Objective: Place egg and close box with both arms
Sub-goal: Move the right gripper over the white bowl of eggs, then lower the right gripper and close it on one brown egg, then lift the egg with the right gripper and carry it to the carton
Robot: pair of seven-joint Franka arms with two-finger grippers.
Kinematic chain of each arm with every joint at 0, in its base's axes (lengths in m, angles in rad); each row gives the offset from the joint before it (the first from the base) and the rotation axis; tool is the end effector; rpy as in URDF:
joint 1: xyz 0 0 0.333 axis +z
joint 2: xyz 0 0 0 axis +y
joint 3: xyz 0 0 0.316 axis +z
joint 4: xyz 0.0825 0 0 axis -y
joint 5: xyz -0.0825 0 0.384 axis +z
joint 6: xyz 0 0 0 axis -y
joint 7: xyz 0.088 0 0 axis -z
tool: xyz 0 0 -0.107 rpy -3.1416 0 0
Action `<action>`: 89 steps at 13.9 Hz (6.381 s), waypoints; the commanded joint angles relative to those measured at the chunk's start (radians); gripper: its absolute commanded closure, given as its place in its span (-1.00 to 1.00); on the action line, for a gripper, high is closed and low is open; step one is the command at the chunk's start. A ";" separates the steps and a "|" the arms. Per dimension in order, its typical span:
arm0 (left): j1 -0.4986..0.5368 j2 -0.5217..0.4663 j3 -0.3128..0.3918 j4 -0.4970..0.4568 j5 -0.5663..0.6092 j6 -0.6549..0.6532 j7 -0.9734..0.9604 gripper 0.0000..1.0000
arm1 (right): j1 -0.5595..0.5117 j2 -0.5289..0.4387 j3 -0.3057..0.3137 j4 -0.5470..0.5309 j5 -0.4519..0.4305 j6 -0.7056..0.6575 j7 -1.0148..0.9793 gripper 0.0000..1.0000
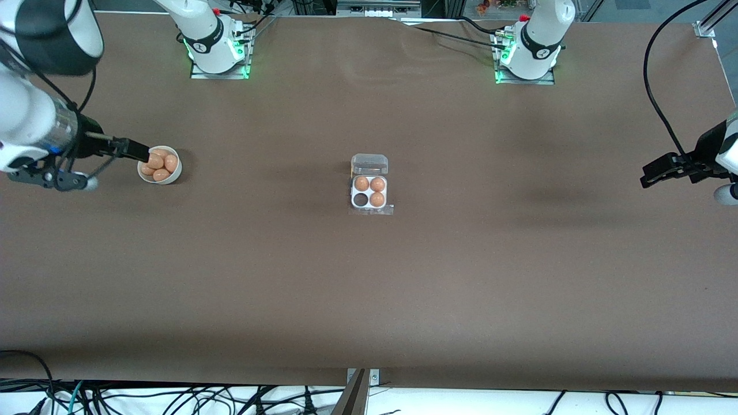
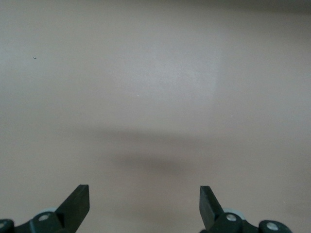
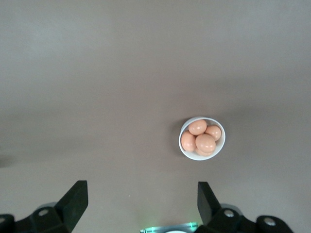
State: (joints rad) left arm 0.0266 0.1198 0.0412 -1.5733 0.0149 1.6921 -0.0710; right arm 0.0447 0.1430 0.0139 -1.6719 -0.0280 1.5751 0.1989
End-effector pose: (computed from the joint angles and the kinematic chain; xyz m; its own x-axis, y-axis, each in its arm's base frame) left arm 0.5974 0.0407 0.5649 0.9907 0.1363 0.0005 0.1363 -0.9905 -0.0197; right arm 0.5785 0.0305 0.4965 0.9635 -0.1409 -0.2278 -0.1277 -0.9892 0.0716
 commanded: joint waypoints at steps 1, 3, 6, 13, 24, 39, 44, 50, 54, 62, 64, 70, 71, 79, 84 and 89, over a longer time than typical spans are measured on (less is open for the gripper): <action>0.006 0.014 -0.001 0.032 0.004 -0.020 0.008 -1.00 | -0.012 0.012 -0.031 -0.108 -0.001 0.055 -0.006 -1.00; 0.004 0.014 -0.001 0.032 0.002 -0.020 0.007 -1.00 | -0.014 -0.047 -0.052 -0.280 -0.001 0.211 -0.042 -1.00; 0.006 0.014 -0.003 0.032 0.002 -0.020 0.007 -1.00 | -0.014 -0.143 -0.084 -0.521 -0.004 0.431 -0.123 -1.00; 0.004 0.012 -0.003 0.033 0.004 -0.020 0.007 -1.00 | -0.014 -0.160 -0.272 -0.844 0.003 0.893 -0.457 -1.00; 0.004 0.014 -0.003 0.033 0.004 -0.020 0.005 -1.00 | -0.014 -0.082 -0.273 -0.930 0.003 1.082 -0.556 -1.00; 0.004 0.014 -0.004 0.035 0.004 -0.020 0.005 -1.00 | -0.014 -0.094 -0.276 -0.924 0.014 1.023 -0.555 0.28; 0.003 0.014 -0.004 0.035 0.004 -0.020 0.005 -1.00 | -0.014 -0.094 -0.276 -0.921 0.014 1.023 -0.553 0.44; 0.003 0.014 -0.004 0.035 0.004 -0.020 0.004 -1.00 | -0.012 -0.094 -0.275 -0.902 0.014 0.999 -0.555 0.60; 0.001 0.014 -0.004 0.035 0.004 -0.020 0.005 -1.00 | -0.012 -0.094 -0.275 -0.878 0.014 0.959 -0.555 0.61; 0.004 0.014 -0.003 0.035 0.004 -0.020 0.007 -1.00 | -0.008 -0.089 -0.269 -0.770 0.014 0.815 -0.555 0.67; 0.004 0.015 -0.003 0.035 0.004 -0.020 0.008 -1.00 | -0.003 -0.089 -0.267 -0.744 0.014 0.784 -0.552 0.69; 0.004 0.014 -0.003 0.035 0.004 -0.020 0.008 -1.00 | 0.115 -0.028 -0.264 -0.525 0.017 0.536 -0.443 0.69; 0.004 0.014 -0.003 0.035 0.004 -0.020 0.008 -1.00 | 0.147 0.001 -0.264 -0.458 0.019 0.469 -0.412 0.69; 0.004 0.014 -0.001 0.035 0.005 -0.020 0.010 -1.00 | 0.394 0.225 -0.255 -0.086 0.153 0.214 -0.064 0.69; 0.004 0.014 -0.003 0.056 0.079 -0.020 0.010 -1.00 | 0.547 0.346 -0.253 0.049 0.272 0.215 0.212 0.69; 0.004 0.014 -0.006 0.055 0.066 -0.020 0.008 -1.00 | 0.684 0.475 -0.253 0.191 0.385 0.229 0.471 0.69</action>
State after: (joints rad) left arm 0.0267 0.1247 0.0407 -1.5447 0.0700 1.6912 -0.0710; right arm 0.6810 0.5475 -0.2278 -1.5806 0.3207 1.8260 0.5777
